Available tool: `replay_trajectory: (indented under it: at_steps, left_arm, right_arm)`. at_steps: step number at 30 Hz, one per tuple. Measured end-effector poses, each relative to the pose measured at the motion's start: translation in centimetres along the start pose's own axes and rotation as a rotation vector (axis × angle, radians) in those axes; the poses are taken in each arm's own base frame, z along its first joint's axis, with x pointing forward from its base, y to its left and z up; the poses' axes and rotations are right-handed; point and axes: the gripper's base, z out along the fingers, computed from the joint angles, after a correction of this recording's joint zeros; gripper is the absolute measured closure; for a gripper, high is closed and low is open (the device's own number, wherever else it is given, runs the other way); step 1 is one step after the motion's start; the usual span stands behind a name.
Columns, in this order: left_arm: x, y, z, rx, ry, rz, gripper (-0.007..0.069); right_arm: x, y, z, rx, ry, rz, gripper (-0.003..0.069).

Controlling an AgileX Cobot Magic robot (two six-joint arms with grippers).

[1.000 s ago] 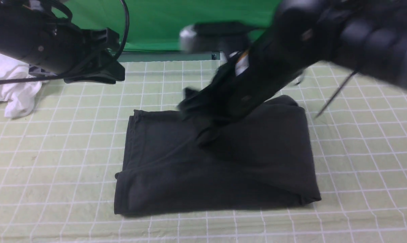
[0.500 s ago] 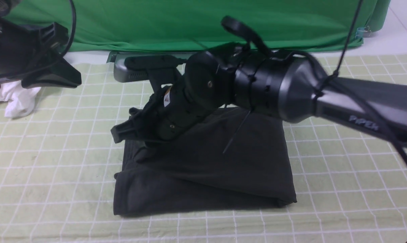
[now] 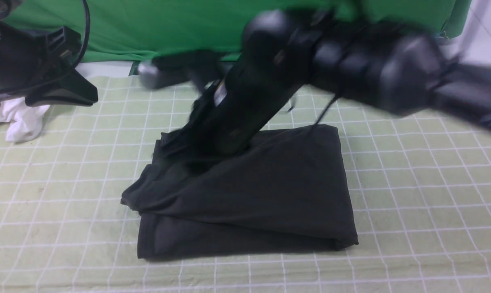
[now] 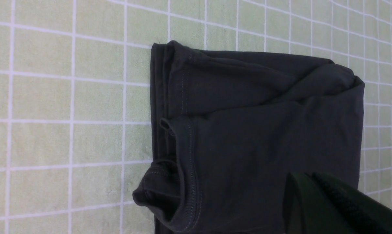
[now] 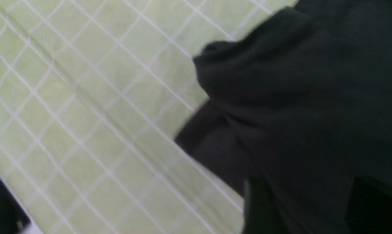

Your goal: Fold a long-sleeved shirt over a green coffee tablecloth.

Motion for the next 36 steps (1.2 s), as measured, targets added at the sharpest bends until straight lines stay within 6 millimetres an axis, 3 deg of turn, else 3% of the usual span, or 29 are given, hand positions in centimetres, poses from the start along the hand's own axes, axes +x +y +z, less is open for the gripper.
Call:
replay_trajectory:
  at_steps: [1,2,4,5,6,7,8,12,14,17,21,24,31,36]
  left_arm:
    - [0.0,0.0,0.0,-0.001,0.0,0.0,0.0608]
    - [0.0,0.1,0.0,-0.006,0.001,0.003,0.0608]
    - [0.0,0.1,0.0,-0.013,0.003,0.007,0.0608]
    - [0.0,0.1,0.0,-0.016,0.003,0.008,0.0608]
    - [0.0,0.2,0.0,-0.021,0.005,0.011,0.0608]
    - [0.0,0.2,0.0,-0.022,0.005,0.011,0.0608]
    - [0.1,0.3,0.0,-0.029,0.007,0.015,0.0607]
    - [0.1,0.3,0.0,-0.034,0.008,0.017,0.0601]
    - [0.1,0.3,0.0,-0.034,0.008,0.017,0.0594]
    - [0.1,0.2,0.0,-0.022,0.006,0.011,0.0589]
    - [0.0,0.2,0.0,-0.019,0.005,0.01,0.0589]
    - [0.1,0.2,0.0,-0.023,0.006,0.012,0.0589]
    - [0.1,0.3,0.0,-0.03,0.007,0.015,0.0589]
    - [0.1,0.4,0.0,-0.042,0.01,0.021,0.0589]
  right_arm:
    - [0.0,0.0,-0.8,0.009,-0.008,-0.009,0.0353]
    - [0.6,-0.9,-4.1,0.062,0.01,-0.032,0.0468]
    - [1.3,-1.6,-8.0,0.134,-0.01,-0.057,0.0567]
    - [1.4,-1.7,-8.4,0.142,-0.012,-0.059,0.0577]
    - [2.3,-2.2,-12.0,0.204,-0.061,-0.066,0.0631]
    - [2.5,-2.3,-12.9,0.217,-0.078,-0.067,0.0635]
    - [3.7,-2.5,-16.5,0.264,-0.147,-0.07,0.0653]
    - [7.6,-1.8,-23.4,0.331,-0.301,-0.084,0.066]
    - [11.2,-1.3,-26.8,0.363,-0.379,-0.094,0.066]
    - [15.9,-1.0,-29.0,0.387,-0.436,-0.101,0.0659]
    - [22.3,-1.3,-28.9,0.398,-0.551,-0.125,0.0659]
    - [26.3,-1.9,-26.4,0.388,-0.724,-0.17,0.0659]
    - [30.3,-3.7,-17.3,0.339,-1.006,-0.265,0.0659]
    - [30.5,-3.8,-16.4,0.326,-1.07,-0.28,0.0659]
